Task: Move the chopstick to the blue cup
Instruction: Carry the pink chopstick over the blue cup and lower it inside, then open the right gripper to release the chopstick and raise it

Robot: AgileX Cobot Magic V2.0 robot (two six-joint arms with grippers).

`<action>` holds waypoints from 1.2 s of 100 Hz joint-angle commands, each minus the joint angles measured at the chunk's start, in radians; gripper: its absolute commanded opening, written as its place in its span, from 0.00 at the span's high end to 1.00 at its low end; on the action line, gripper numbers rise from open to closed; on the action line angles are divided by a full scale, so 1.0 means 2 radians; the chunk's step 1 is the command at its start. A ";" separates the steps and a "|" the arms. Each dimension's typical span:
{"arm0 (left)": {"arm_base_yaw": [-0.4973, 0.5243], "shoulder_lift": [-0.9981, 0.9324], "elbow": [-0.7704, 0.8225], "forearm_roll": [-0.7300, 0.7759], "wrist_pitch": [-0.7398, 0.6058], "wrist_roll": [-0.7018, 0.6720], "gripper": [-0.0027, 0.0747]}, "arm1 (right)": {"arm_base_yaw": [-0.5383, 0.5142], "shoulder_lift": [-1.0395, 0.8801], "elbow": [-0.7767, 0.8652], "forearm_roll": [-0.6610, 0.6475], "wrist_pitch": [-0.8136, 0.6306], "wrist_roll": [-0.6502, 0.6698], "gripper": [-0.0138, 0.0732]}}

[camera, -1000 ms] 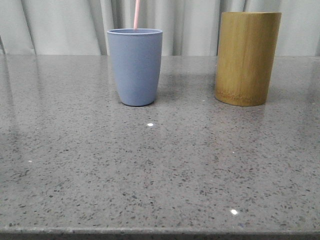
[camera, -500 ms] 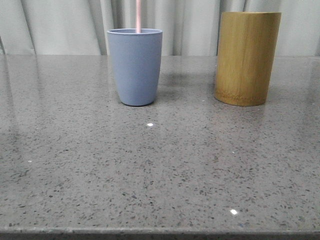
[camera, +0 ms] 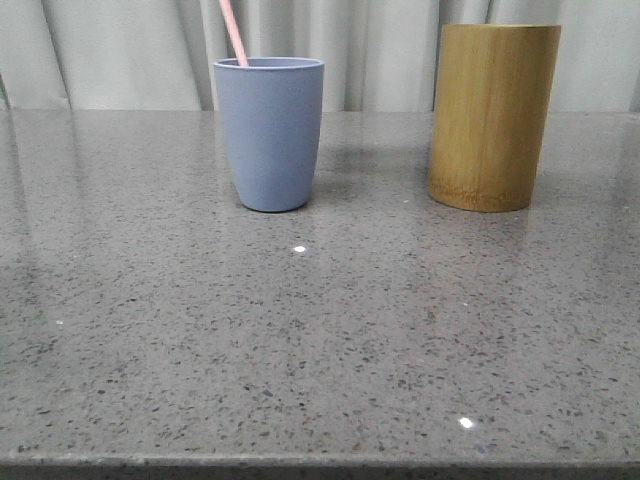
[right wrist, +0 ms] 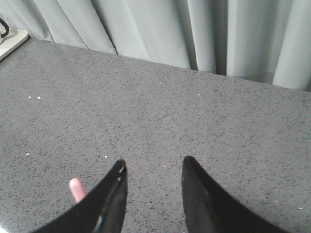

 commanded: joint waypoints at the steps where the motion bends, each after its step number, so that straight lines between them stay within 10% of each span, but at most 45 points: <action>1: 0.002 -0.011 -0.013 0.018 -0.037 -0.023 0.49 | -0.001 -0.041 -0.014 -0.017 -0.027 -0.005 0.50; 26: 0.002 -0.045 -0.009 0.076 -0.051 -0.067 0.58 | -0.002 -0.091 0.012 -0.058 -0.021 -0.005 0.53; 69: 0.002 -0.095 0.045 0.076 -0.084 -0.067 0.99 | -0.033 -0.277 0.255 -0.063 -0.109 0.006 0.92; 120: 0.002 -0.108 0.087 0.076 -0.132 -0.067 0.99 | -0.080 -0.528 0.546 -0.063 -0.202 0.005 0.91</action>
